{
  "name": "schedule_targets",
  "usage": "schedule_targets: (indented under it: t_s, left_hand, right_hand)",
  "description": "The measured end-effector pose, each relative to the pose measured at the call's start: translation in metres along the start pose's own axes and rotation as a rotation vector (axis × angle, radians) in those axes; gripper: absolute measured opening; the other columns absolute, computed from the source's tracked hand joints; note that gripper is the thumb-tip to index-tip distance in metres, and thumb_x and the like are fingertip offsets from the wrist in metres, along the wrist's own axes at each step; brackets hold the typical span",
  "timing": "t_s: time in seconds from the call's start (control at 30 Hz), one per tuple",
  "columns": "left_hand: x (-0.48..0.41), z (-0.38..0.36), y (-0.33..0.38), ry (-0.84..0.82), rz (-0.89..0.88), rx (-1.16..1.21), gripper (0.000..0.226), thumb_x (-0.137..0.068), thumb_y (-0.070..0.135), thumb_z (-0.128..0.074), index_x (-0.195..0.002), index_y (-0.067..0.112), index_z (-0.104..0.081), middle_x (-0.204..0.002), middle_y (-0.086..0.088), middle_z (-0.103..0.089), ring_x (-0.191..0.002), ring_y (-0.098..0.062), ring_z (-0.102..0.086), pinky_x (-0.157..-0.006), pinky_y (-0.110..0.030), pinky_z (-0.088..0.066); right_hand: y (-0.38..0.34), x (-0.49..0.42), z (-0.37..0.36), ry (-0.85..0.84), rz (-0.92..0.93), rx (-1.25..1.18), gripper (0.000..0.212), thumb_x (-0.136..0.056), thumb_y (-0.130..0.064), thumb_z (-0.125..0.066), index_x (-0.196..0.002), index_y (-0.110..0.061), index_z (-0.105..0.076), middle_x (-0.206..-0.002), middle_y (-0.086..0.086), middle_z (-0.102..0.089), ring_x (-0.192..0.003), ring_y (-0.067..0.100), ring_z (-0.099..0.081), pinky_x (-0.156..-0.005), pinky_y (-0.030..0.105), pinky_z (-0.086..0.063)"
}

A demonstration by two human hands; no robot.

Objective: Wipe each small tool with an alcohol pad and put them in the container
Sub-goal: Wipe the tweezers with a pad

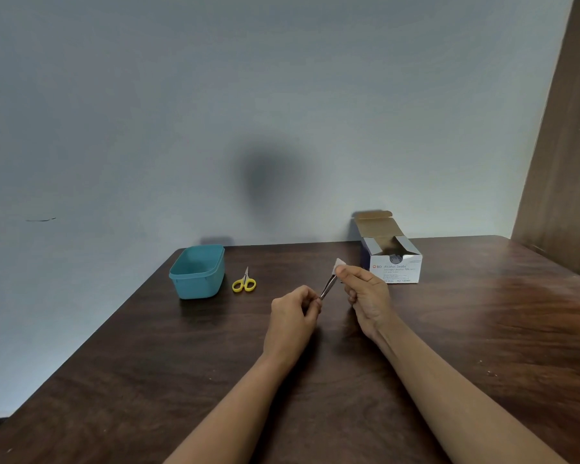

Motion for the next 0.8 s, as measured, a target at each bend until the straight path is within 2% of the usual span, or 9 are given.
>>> schedule_targets:
  t_s: [0.13,0.37,0.53,0.63,0.7,0.8]
  left_hand:
    - [0.0,0.0,0.001,-0.004,-0.003,0.014,0.009,-0.091,0.018,-0.061,-0.086,0.021,-0.068,-0.071,0.01,-0.065,-0.064,0.001,-0.058,-0.059,-0.01,-0.045]
    - [0.001,0.0,0.001,-0.01,0.004,0.009,0.01,-0.091,0.018,-0.06,-0.085,0.024,-0.066,-0.071,0.012,-0.064,-0.063,0.003,-0.057,-0.057,-0.007,-0.042]
    - [0.0,0.001,0.001,0.001,0.009,0.002,0.009,-0.091,0.018,-0.06,-0.087,0.022,-0.067,-0.073,0.009,-0.066,-0.067,-0.002,-0.06,-0.062,-0.013,-0.049]
    - [0.0,0.001,0.0,0.006,0.017,0.004,0.009,-0.091,0.019,-0.06,-0.087,0.021,-0.068,-0.075,0.009,-0.067,-0.071,-0.003,-0.062,-0.068,-0.021,-0.054]
    - [0.0,0.001,0.0,0.007,0.012,0.005,0.009,-0.091,0.019,-0.06,-0.087,0.021,-0.068,-0.075,0.009,-0.067,-0.071,-0.003,-0.063,-0.068,-0.021,-0.054]
    - [0.0,0.001,0.0,0.007,0.007,0.014,0.009,-0.091,0.018,-0.061,-0.086,0.021,-0.068,-0.074,0.009,-0.067,-0.07,-0.003,-0.062,-0.067,-0.021,-0.053]
  right_hand:
    - [-0.004,0.003,-0.003,-0.004,0.01,-0.022,0.007,-0.077,0.001,-0.071,-0.082,0.0,-0.067,-0.056,-0.009,-0.054,-0.044,-0.001,-0.048,-0.046,0.008,-0.037]
    - [0.0,0.003,-0.002,-0.004,-0.031,0.014,0.001,-0.079,-0.009,-0.072,-0.078,-0.009,-0.072,-0.066,0.0,-0.044,-0.048,0.002,-0.034,-0.044,0.011,-0.028]
    - [0.0,0.005,-0.004,-0.024,-0.057,0.05,0.004,-0.08,-0.008,-0.071,-0.082,-0.008,-0.074,-0.068,-0.002,-0.056,-0.053,0.004,-0.033,-0.047,0.013,-0.027]
    - [-0.006,0.008,-0.008,-0.046,-0.049,0.039,0.005,-0.081,0.0,-0.068,-0.083,-0.003,-0.071,-0.067,-0.004,-0.065,-0.047,0.001,-0.046,-0.046,0.009,-0.034]
    - [-0.01,0.01,-0.01,-0.055,-0.028,0.023,0.004,-0.081,0.006,-0.067,-0.083,0.002,-0.067,-0.057,-0.01,-0.063,-0.046,-0.002,-0.053,-0.047,0.008,-0.04]
    - [-0.011,0.011,-0.011,-0.054,-0.001,0.032,0.006,-0.079,0.004,-0.069,-0.082,0.003,-0.064,-0.05,-0.012,-0.058,-0.045,-0.002,-0.052,-0.048,0.008,-0.04]
Point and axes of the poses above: each hand's wrist, its own x-axis away from the middle knuckle, its own z-axis out of the back of the hand, y = z × x, the point moved 7 cm from there along -x, towards the middle knuckle
